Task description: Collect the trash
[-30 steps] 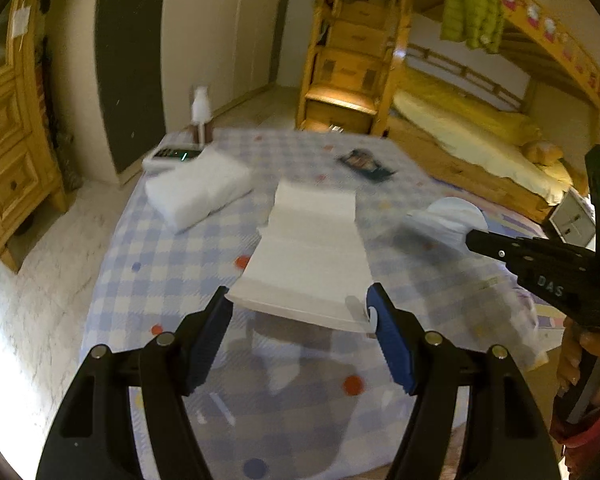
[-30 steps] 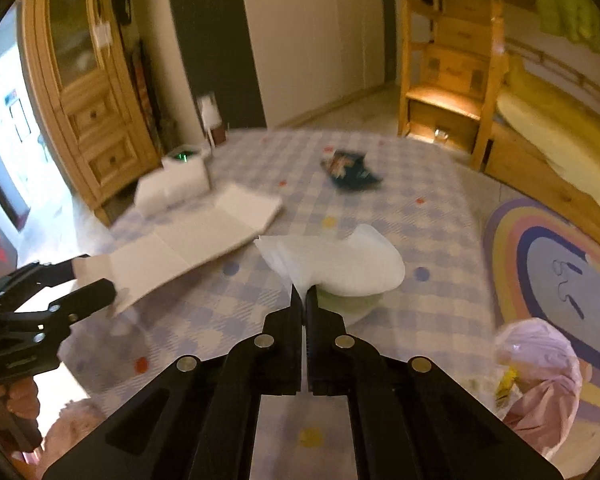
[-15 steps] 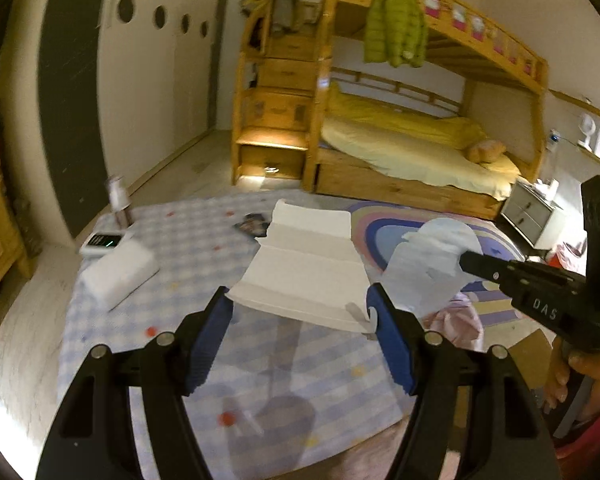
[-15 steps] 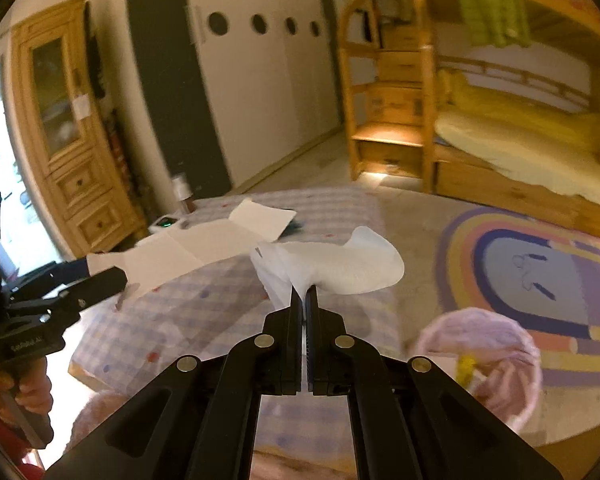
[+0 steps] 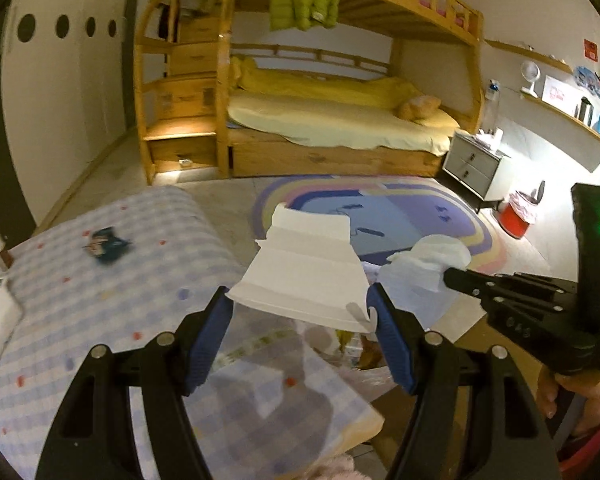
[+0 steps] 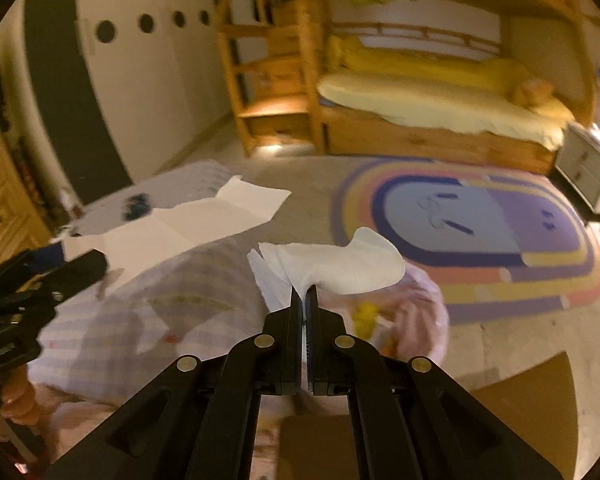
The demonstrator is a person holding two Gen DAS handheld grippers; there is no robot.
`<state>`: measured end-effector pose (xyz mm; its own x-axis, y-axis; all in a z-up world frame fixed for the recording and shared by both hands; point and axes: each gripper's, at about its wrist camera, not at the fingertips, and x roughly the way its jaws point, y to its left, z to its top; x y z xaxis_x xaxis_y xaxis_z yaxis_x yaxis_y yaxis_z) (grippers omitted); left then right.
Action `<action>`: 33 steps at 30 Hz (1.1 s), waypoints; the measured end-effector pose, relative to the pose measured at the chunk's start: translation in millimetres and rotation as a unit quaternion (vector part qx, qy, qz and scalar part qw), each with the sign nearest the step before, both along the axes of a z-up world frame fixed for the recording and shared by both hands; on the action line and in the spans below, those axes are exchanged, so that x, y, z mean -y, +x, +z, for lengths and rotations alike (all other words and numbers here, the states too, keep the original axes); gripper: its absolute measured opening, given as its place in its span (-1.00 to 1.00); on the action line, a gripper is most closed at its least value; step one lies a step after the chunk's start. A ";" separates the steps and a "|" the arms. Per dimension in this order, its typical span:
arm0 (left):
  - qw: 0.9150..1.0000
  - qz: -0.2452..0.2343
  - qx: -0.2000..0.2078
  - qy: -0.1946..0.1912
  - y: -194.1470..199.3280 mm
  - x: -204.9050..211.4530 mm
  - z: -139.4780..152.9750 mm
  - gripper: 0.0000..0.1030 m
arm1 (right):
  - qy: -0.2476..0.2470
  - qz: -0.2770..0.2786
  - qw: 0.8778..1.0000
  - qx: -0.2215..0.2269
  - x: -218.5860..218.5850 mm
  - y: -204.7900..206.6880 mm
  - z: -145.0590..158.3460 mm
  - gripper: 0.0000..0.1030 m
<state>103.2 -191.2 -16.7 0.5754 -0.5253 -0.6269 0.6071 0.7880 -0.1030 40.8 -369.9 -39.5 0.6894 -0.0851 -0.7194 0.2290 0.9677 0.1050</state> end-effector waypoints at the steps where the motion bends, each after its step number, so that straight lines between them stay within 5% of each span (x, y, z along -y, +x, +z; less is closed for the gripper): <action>1: 1.000 -0.004 -0.005 0.001 4.1 7.3 -4.3 0.31 | 0.001 -0.003 1.000 -0.006 5.4 1.6 -3.7 -0.98; 7: 1.000 -0.012 -0.020 0.008 18.2 26.3 -19.6 0.31 | 0.014 -0.020 0.999 -0.038 30.4 26.8 -33.2 -0.85; 13: 0.999 -0.016 -0.034 0.013 27.8 37.3 -29.7 0.31 | 0.020 -0.034 0.998 -0.038 41.9 34.6 -44.6 -0.44; 23: 0.997 -0.052 -0.052 0.035 25.7 75.3 -45.5 0.32 | 0.050 -0.082 0.995 0.011 71.9 3.2 -23.4 -0.31; 28: 0.997 -0.057 -0.051 0.032 23.7 86.5 -47.0 0.64 | 0.051 -0.091 0.994 0.029 80.1 -11.4 -8.6 -0.22; 33: 0.998 -0.034 -0.044 0.027 18.1 66.1 -39.4 0.64 | 0.054 -0.083 0.994 0.041 71.9 -22.7 3.3 -0.21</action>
<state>121.3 -257.3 -56.0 0.4802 -0.5256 -0.7023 0.6504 0.7506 -0.1170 18.2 -441.8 -36.2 0.7294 -0.1283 -0.6720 0.3713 0.8992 0.2313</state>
